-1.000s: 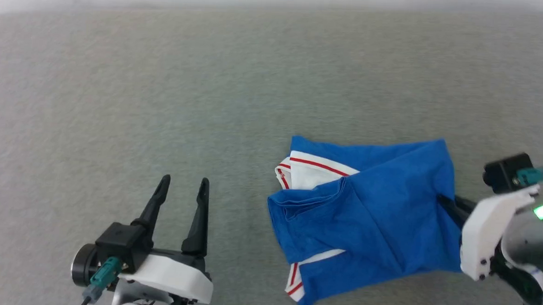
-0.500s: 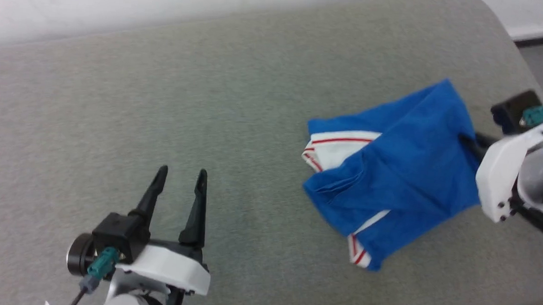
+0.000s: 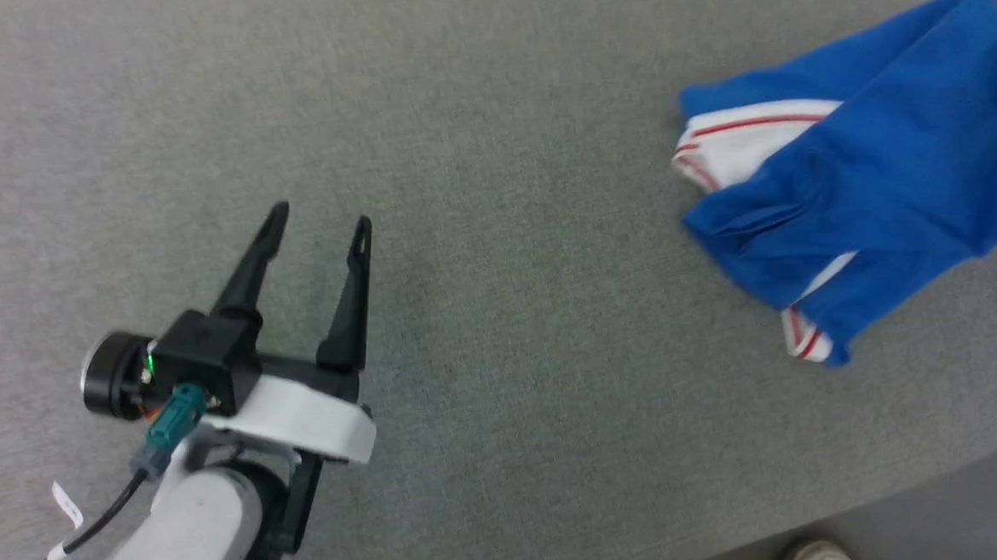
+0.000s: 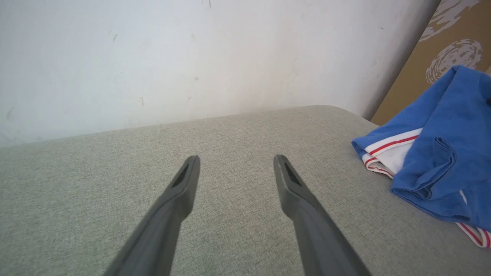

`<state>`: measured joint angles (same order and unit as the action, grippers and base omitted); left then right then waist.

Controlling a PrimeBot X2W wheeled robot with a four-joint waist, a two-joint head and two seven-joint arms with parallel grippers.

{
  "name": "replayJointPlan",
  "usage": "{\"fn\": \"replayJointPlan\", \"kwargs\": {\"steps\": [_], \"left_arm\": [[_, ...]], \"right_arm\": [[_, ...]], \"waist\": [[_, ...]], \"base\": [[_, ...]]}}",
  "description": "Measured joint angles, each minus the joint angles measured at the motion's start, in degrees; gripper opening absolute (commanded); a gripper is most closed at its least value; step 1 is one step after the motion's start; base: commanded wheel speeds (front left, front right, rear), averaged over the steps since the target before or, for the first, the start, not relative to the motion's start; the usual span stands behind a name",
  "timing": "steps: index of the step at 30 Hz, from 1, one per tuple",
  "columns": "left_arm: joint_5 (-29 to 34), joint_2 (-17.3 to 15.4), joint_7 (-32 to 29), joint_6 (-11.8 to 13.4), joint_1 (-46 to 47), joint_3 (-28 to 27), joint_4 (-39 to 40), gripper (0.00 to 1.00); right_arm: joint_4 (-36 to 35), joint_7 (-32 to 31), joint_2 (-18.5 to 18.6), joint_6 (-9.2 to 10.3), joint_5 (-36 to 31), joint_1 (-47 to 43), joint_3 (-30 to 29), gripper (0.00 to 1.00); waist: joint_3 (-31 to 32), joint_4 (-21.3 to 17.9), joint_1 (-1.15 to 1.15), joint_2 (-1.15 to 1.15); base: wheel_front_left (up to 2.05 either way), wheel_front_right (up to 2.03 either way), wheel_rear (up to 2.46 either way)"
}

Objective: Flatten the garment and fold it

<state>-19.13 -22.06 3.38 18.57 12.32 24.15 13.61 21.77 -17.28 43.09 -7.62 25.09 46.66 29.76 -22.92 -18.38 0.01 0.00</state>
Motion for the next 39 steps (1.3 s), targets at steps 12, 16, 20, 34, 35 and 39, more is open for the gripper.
{"fn": "replayJointPlan", "kwargs": {"steps": [12, 16, 20, 34, 35, 39], "left_arm": [[6.9, -1.5, 0.6, 0.9, 7.1, 1.1, 4.8, 1.00], [8.5, -1.7, 2.0, 1.4, 7.8, 1.1, 5.3, 1.00], [9.5, -2.0, 3.7, 2.2, 8.4, 0.5, 5.8, 1.00], [5.6, 0.8, 7.1, 4.2, 6.6, -1.2, 3.7, 1.00], [5.2, 1.0, 7.7, 4.2, 6.3, -1.3, 3.3, 1.00], [4.3, 2.0, 9.4, 4.1, 5.3, -1.4, 1.5, 1.00]], "right_arm": [[13.4, 8.0, 3.6, 0.00, -3.8, 7.4, -3.2, 0.00], [18.5, 9.2, 2.8, 0.00, -3.8, 7.7, -4.5, 0.00], [23.4, 11.2, 1.5, 0.00, -4.3, 8.7, -5.9, 0.00], [29.5, 20.9, -0.8, 0.00, -9.5, 10.5, -8.8, 1.00], [29.4, 21.7, -1.2, 0.00, -9.5, 10.1, -9.2, 1.00], [27.6, 25.3, -3.2, 0.01, -8.7, 6.2, -11.0, 1.00]], "waist": [[-11.1, 0.2, 0.01, 0.00], [-13.9, 0.8, 0.00, 0.00], [-16.2, 1.9, 0.00, 0.00], [-13.5, 3.9, -0.01, 0.00], [-12.9, 4.1, -0.01, 0.00], [-10.1, 5.0, -0.01, 0.00]], "base": [[0.00, 0.00, 0.00], [0.00, 0.00, 0.00], [0.00, 0.00, 0.00], [0.00, 0.00, 0.00], [0.00, 0.00, 0.00], [0.00, 0.00, 0.00]]}}
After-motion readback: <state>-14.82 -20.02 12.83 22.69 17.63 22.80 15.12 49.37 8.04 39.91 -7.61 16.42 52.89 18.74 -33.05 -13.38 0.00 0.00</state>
